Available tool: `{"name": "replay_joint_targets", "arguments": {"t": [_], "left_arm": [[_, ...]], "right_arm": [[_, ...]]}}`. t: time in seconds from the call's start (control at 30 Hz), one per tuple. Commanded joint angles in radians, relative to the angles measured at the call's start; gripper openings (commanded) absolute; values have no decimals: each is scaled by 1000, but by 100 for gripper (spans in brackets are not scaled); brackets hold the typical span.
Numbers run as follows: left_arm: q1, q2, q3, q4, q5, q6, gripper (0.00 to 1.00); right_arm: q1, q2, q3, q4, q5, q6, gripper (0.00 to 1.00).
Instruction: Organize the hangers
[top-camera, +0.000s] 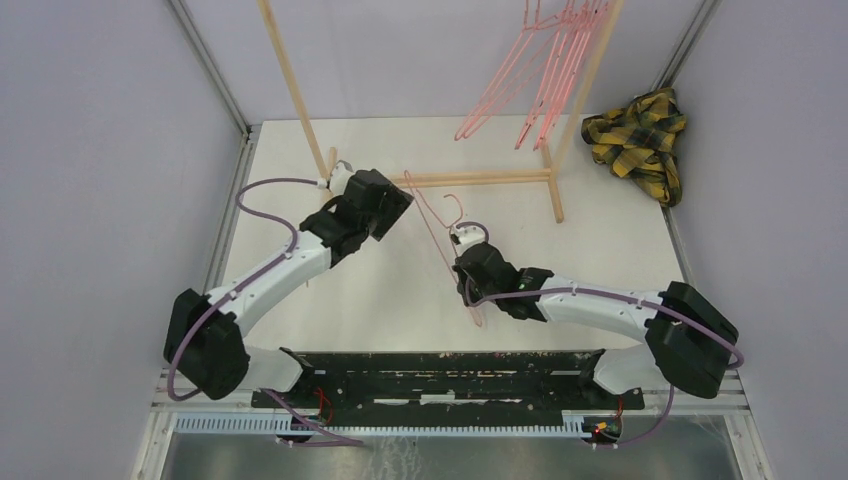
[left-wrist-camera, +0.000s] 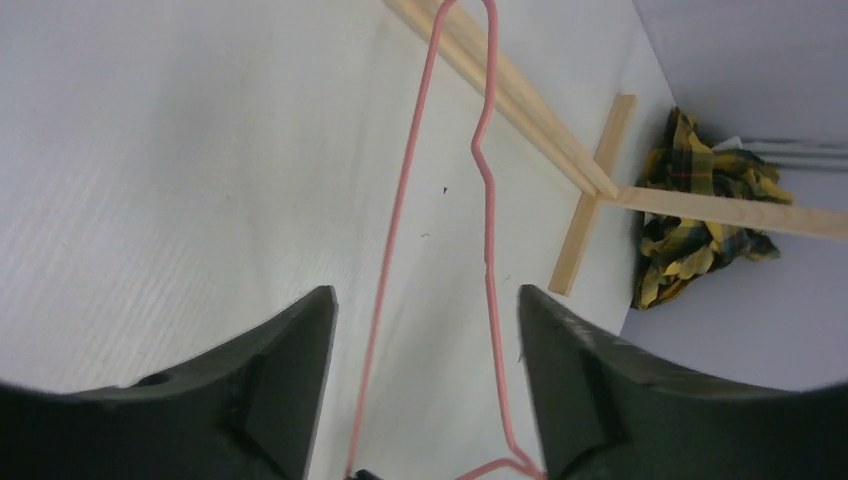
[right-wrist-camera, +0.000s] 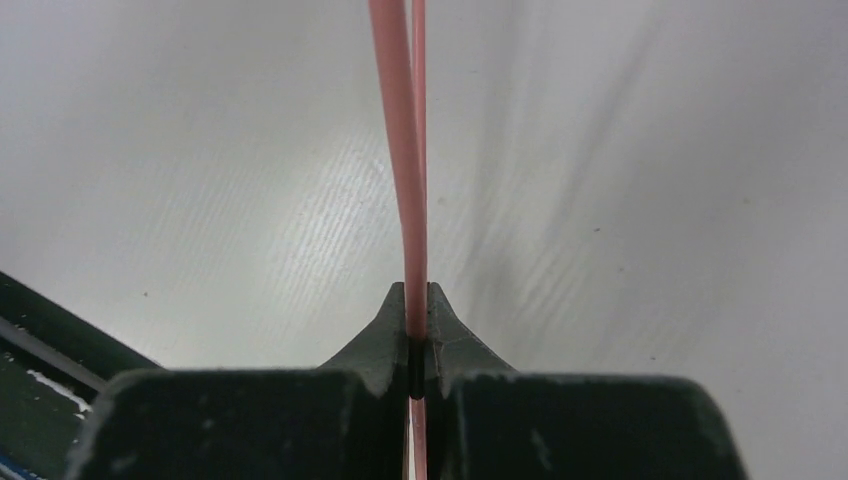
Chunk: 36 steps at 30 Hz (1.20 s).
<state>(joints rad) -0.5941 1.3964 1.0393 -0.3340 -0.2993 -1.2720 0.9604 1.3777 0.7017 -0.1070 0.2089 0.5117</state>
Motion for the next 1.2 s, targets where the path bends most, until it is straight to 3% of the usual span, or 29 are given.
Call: {"name": "replay_joint_targets", "arguments": {"t": [0.0,0.03,0.17,0.47,0.77,1.07,1.17], "left_arm": [[4,-130,3,10,-60,238,95],[4,-156,-8,-18,-75,265,100],[4,-249,-95,-99,-168,309,99],[4,-421,-369,-78,-252,309,99],[3,-430,-387,-66,-226,366,99],[1,-478,-426,-69,-204,373,99],[3,-489,-432,-72,-207,374,99]], "right_arm": [[1,-36,81,-136,131,-84,1],[1,-32,95,-147,131,-90,1],[3,-4,201,-211,112,-127,1],[4,155,675,-358,139,-242,1],[-7,456,1199,-390,252,-310,1],[-111,751,1734,-474,239,-296,1],[-151,794,1816,-452,221,-285,1]]}}
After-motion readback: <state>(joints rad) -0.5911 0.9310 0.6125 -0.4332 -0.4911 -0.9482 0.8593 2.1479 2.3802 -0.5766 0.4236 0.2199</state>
